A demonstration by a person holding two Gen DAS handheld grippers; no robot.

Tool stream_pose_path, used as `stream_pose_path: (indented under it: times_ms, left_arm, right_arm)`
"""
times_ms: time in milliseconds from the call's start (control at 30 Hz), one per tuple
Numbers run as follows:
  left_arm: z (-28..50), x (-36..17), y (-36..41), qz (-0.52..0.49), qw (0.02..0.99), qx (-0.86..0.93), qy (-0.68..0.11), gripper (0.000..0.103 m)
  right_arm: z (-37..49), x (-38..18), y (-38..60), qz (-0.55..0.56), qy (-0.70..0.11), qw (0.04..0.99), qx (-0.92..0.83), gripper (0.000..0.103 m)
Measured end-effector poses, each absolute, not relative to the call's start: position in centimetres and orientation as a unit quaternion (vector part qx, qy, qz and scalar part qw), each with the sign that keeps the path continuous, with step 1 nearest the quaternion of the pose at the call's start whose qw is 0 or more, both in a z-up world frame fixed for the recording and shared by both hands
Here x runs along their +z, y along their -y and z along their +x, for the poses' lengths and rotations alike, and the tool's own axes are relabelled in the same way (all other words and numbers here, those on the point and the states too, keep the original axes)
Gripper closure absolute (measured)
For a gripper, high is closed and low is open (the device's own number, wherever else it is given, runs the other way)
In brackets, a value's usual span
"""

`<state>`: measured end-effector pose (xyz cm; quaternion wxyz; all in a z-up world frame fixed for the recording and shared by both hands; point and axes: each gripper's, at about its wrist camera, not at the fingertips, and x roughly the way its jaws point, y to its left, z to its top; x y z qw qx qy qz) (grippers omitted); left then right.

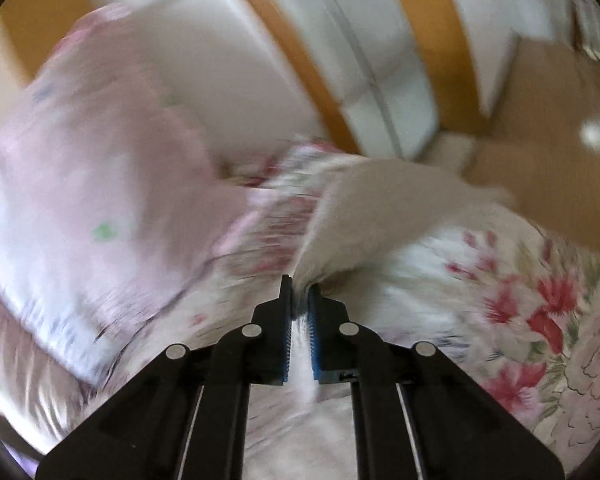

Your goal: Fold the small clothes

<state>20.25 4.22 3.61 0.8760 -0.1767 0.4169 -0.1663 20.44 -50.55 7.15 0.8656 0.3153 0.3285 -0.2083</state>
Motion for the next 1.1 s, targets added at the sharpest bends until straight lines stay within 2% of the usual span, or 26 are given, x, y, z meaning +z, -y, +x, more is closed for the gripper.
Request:
stream_pose_path:
  times_ms: [200, 367, 500, 567, 600, 633, 667, 800, 900, 933, 1100]
  left_arm:
    - [22.0, 2.4, -3.6, -0.243, 0.845, -0.192, -0.436, 0.002]
    - [22.8, 1.8, -2.6, -0.275, 0.826, -0.211, -0.445, 0.002]
    - [23.0, 1.7, -1.9, -0.275, 0.821, -0.216, -0.451, 0.002]
    - [22.9, 1.6, -1.9, -0.271, 0.821, -0.217, -0.454, 0.002]
    - [22.9, 1.6, -1.9, -0.270, 0.821, -0.217, -0.454, 0.002]
    - [22.9, 1.6, -2.1, -0.270, 0.821, -0.216, -0.455, 0.002]
    - [22.9, 1.5, -2.3, -0.271, 0.820, -0.215, -0.455, 0.002]
    - [22.8, 1.5, -3.3, -0.285, 0.817, -0.211, -0.454, 0.002]
    - [22.8, 1.4, -4.1, -0.292, 0.814, -0.211, -0.456, 0.007]
    - [22.8, 1.3, -4.5, -0.297, 0.811, -0.210, -0.458, 0.009]
    - [22.6, 0.6, -6.5, -0.338, 0.794, -0.211, -0.460, 0.019]
  right_arm:
    - [22.2, 10.1, 40.0, 0.271, -0.355, 0.895, -0.026, 0.095]
    - [22.4, 6.3, 30.5, 0.239, -0.449, 0.856, 0.090, 0.095]
    - [22.1, 3.9, 27.4, 0.233, -0.495, 0.830, 0.108, 0.092]
    - [22.0, 3.6, 27.6, 0.249, -0.498, 0.824, 0.103, 0.079]
    - [22.0, 3.6, 28.0, 0.264, -0.496, 0.821, 0.104, 0.062]
    - [21.9, 3.8, 28.4, 0.279, -0.491, 0.819, 0.102, 0.050]
    - [21.7, 4.1, 29.1, 0.298, -0.479, 0.821, 0.090, 0.049]
    - [22.6, 4.6, 32.1, 0.332, -0.447, 0.830, 0.025, 0.050]
    - [23.1, 4.8, 33.4, 0.319, -0.432, 0.842, -0.046, 0.083]
    - [23.3, 5.1, 33.4, 0.304, -0.430, 0.848, -0.061, 0.090]
    - [24.5, 8.9, 27.3, 0.203, -0.389, 0.899, 0.001, 0.094]
